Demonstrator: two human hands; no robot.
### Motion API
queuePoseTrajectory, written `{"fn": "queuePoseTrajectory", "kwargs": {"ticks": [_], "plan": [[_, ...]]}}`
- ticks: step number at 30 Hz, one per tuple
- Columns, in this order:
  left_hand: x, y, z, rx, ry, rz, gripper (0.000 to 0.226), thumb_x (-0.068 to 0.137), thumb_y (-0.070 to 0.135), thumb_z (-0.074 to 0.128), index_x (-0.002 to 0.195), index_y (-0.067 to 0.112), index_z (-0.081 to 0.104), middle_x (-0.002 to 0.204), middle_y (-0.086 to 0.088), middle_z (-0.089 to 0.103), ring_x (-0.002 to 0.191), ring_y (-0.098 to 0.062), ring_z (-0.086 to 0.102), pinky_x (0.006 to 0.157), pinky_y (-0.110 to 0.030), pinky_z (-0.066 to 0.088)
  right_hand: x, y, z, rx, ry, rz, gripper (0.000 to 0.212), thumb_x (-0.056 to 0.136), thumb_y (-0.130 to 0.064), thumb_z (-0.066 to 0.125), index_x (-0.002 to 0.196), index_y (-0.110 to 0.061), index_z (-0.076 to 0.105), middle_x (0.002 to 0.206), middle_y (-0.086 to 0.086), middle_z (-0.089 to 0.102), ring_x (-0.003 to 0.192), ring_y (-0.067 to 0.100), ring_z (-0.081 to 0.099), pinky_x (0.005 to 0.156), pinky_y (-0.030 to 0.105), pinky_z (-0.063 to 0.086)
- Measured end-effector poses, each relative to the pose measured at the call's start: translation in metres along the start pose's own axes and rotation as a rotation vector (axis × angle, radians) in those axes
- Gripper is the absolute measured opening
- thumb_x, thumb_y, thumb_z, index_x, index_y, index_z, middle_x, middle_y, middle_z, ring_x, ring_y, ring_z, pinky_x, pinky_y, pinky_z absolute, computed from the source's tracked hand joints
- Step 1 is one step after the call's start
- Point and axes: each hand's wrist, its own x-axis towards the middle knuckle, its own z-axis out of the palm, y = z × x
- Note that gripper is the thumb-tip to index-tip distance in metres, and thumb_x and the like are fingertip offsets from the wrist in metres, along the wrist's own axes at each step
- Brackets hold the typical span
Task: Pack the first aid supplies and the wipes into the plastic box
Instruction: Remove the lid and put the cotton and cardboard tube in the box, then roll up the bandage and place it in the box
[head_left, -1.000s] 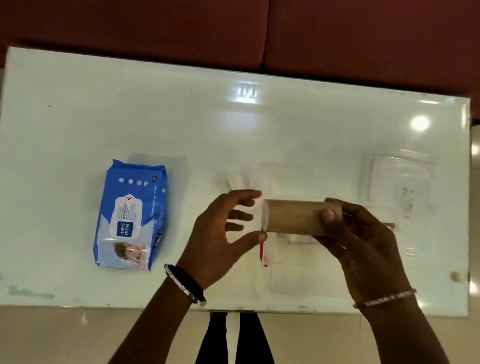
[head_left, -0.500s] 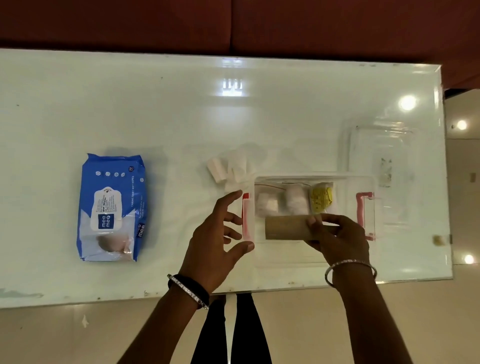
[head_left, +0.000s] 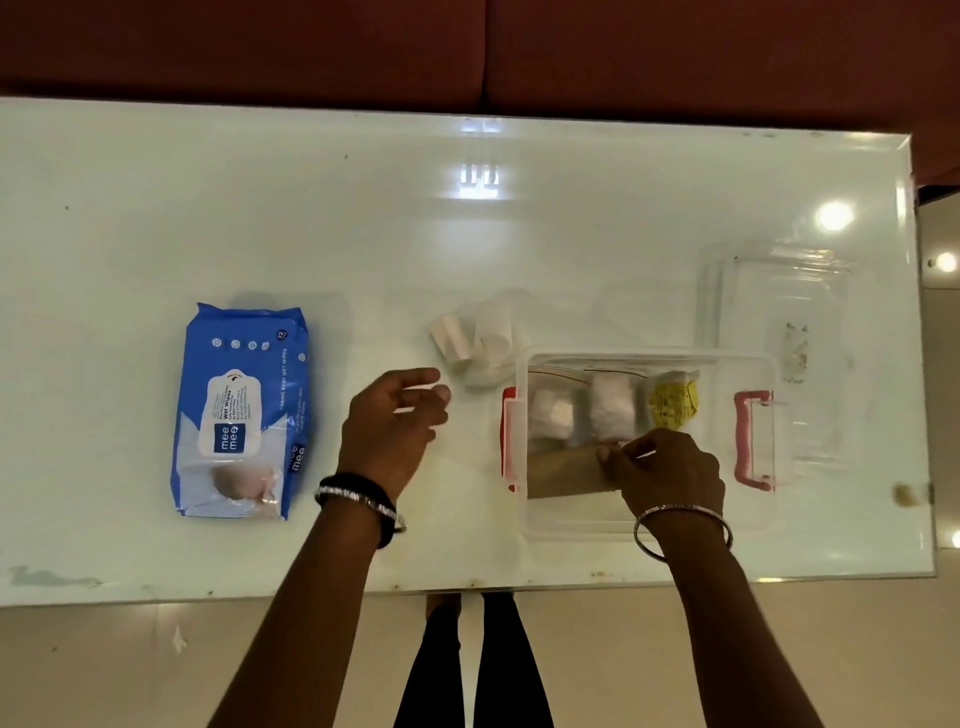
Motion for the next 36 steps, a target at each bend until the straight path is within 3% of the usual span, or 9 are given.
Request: {"fn": "queuePoseTrajectory", "kwargs": {"ticks": [4, 9, 14, 16, 19, 21, 24, 32, 36], "plan": [[0.029, 0.01, 0.007, 0.012, 0.104, -0.017, 0.007, 0.086, 0.015, 0.066, 0.086, 0.021, 0.07, 0.092, -0.008, 0.073, 0.087, -0.025, 0.072, 0.085, -0.044, 0.058, -0.006, -0.002, -0.005, -0.042, 0.122, -0.068, 0.021, 0.085, -0.037, 0.07, 0.08, -0.017, 0.069, 0.089, 0.008, 0.073, 0.089, 0.031, 0.066, 0.074, 0.033, 0.048], [0.055, 0.015, 0.02, 0.061, 0.211, -0.031, 0.022, 0.081, 0.024, 0.072, 0.102, 0.017, 0.069, 0.099, -0.006, 0.073, 0.09, -0.024, 0.07, 0.085, -0.043, 0.058, -0.017, -0.014, -0.015, 0.069, 0.224, -0.225, 0.019, 0.087, -0.034, 0.069, 0.074, -0.021, 0.066, 0.067, -0.008, 0.065, 0.073, 0.021, 0.07, 0.067, 0.028, 0.048], [0.064, 0.019, 0.028, 0.093, 0.252, 0.002, 0.035, 0.073, 0.027, 0.08, 0.104, 0.021, 0.066, 0.09, -0.004, 0.072, 0.085, -0.023, 0.069, 0.081, -0.041, 0.059, -0.018, -0.026, -0.021, 0.133, 0.187, -0.453, 0.007, 0.086, -0.023, 0.071, 0.08, -0.021, 0.069, 0.069, -0.012, 0.067, 0.063, 0.004, 0.065, 0.062, 0.02, 0.047], [0.066, 0.019, 0.031, 0.139, 0.243, 0.041, 0.038, 0.071, 0.028, 0.081, 0.105, 0.023, 0.064, 0.085, -0.002, 0.072, 0.083, -0.021, 0.068, 0.075, -0.035, 0.057, -0.017, -0.028, -0.022, 0.155, 0.176, -0.518, 0.006, 0.087, -0.02, 0.071, 0.081, -0.02, 0.069, 0.069, -0.013, 0.068, 0.065, 0.0, 0.065, 0.064, 0.015, 0.049], [0.069, 0.02, 0.036, 0.249, 0.219, 0.132, 0.038, 0.07, 0.031, 0.081, 0.104, 0.027, 0.065, 0.085, 0.001, 0.069, 0.08, -0.015, 0.062, 0.059, -0.019, 0.043, -0.016, -0.031, -0.023, 0.19, 0.165, -0.58, 0.005, 0.086, -0.017, 0.071, 0.082, -0.02, 0.069, 0.067, -0.019, 0.064, 0.064, -0.009, 0.062, 0.062, 0.001, 0.044], [0.072, 0.02, 0.04, 0.314, 0.191, 0.167, 0.034, 0.07, 0.029, 0.081, 0.101, 0.025, 0.066, 0.088, 0.0, 0.068, 0.084, -0.017, 0.062, 0.061, -0.022, 0.045, -0.017, -0.033, -0.024, 0.233, 0.149, -0.602, 0.007, 0.086, -0.015, 0.071, 0.083, -0.021, 0.068, 0.068, -0.022, 0.063, 0.07, -0.008, 0.065, 0.064, -0.002, 0.043], [0.073, 0.019, 0.045, 0.392, 0.157, 0.181, 0.032, 0.073, 0.023, 0.08, 0.101, 0.019, 0.065, 0.099, -0.006, 0.068, 0.092, -0.023, 0.063, 0.078, -0.036, 0.053, -0.018, -0.038, -0.025, 0.286, 0.14, -0.622, 0.007, 0.087, -0.014, 0.07, 0.084, -0.02, 0.068, 0.07, -0.021, 0.066, 0.083, -0.006, 0.065, 0.063, 0.0, 0.044], [0.045, 0.024, 0.034, 0.27, 0.189, 0.304, 0.031, 0.08, 0.007, 0.072, 0.106, 0.012, 0.058, 0.101, -0.005, 0.062, 0.092, -0.023, 0.062, 0.073, -0.021, 0.049, -0.026, -0.07, -0.029, 0.386, 0.12, -0.707, 0.003, 0.09, -0.019, 0.067, 0.088, -0.018, 0.069, 0.074, -0.01, 0.073, 0.068, 0.003, 0.071, 0.062, 0.014, 0.054], [0.012, 0.042, 0.004, 0.246, 0.204, 0.43, 0.044, 0.075, 0.011, 0.079, 0.112, 0.019, 0.056, 0.084, 0.011, 0.054, 0.077, -0.009, 0.06, 0.066, -0.011, 0.047, -0.035, -0.093, -0.036, 0.428, 0.038, -0.755, 0.003, 0.09, -0.017, 0.068, 0.092, -0.019, 0.07, 0.078, -0.014, 0.072, 0.074, 0.001, 0.07, 0.062, 0.007, 0.049]]}}
